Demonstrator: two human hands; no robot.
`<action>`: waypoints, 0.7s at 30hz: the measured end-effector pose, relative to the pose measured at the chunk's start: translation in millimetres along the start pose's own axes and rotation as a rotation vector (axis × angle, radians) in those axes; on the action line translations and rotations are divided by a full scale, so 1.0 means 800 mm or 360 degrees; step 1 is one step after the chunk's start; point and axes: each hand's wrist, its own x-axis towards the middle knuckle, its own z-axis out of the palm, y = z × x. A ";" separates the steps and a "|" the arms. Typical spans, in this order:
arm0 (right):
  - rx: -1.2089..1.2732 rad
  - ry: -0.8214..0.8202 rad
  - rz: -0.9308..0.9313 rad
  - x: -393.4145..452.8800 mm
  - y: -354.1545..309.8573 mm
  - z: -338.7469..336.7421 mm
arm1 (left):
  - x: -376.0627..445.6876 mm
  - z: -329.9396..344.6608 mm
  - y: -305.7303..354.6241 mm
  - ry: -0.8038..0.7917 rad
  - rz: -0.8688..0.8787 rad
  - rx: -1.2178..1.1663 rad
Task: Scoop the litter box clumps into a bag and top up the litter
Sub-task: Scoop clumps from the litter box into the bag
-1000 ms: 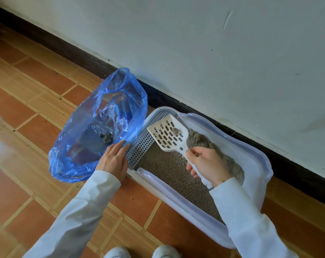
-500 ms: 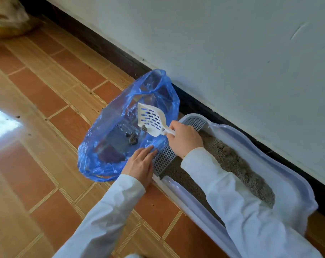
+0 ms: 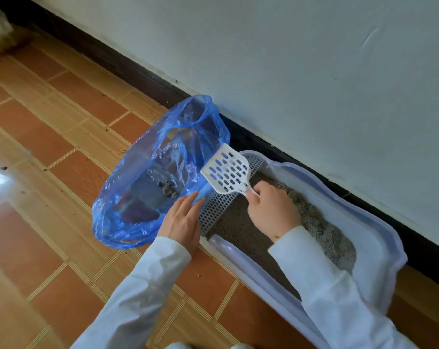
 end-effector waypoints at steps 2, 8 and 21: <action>0.0013 -0.0056 0.0188 -0.025 0.037 -0.007 | 0.004 0.001 0.007 0.0018 0.0049 -0.0010; 0.0066 -0.0266 0.0803 -0.093 0.146 -0.023 | 0.020 0.012 0.035 -0.0052 0.0260 -0.0034; 0.0483 -0.0366 0.1387 -0.098 0.206 -0.021 | 0.044 0.020 0.054 -0.0092 0.0513 -0.0067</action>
